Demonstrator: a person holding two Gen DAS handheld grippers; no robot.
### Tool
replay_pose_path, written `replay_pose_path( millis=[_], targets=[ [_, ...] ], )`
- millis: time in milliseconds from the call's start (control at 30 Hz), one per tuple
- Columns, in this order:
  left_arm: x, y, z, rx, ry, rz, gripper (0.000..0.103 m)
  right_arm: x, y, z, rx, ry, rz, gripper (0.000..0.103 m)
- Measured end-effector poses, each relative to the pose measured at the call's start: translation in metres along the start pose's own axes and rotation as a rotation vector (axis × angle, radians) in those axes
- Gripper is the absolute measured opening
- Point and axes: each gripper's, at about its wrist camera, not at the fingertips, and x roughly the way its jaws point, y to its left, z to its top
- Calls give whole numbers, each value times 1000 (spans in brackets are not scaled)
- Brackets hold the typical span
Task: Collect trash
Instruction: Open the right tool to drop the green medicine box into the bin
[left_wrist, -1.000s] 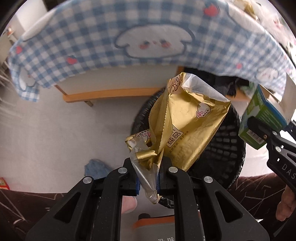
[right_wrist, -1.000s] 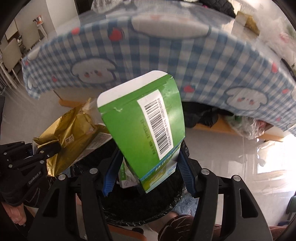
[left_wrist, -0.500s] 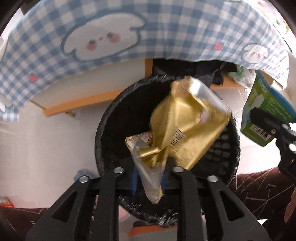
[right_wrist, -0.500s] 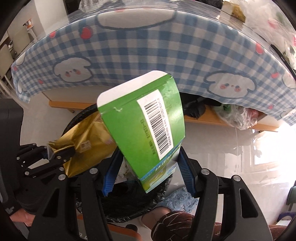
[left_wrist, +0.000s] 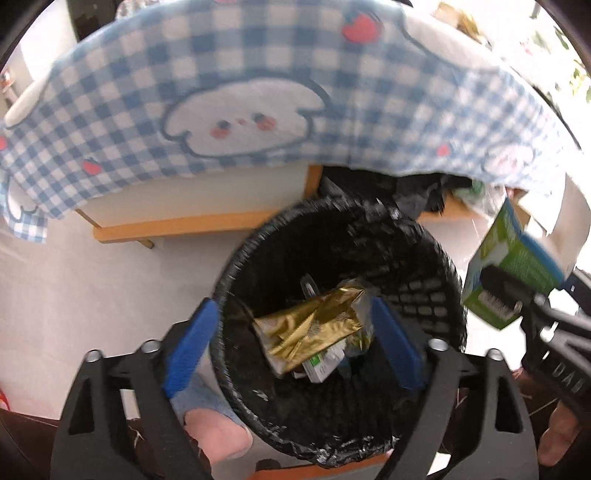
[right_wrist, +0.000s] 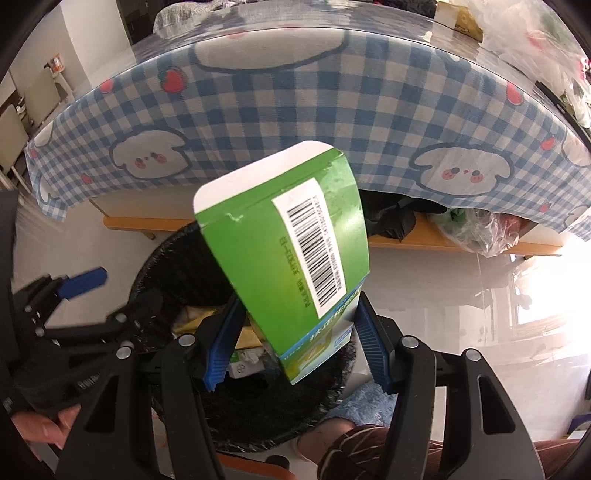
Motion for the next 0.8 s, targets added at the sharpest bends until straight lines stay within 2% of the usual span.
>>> replay_pose_path(
  millis=[100,433,800],
  targets=[
    [-5,11,2,-21,-27,9,97,9,8,-2,29,15,13,58],
    [-6,49,-4,-97,-3,19,97,39,53,-10,-69,50,17,58],
    [-20,80,-8,-147,2,49,97,37,77,0,-89,7,68,59]
  ],
)
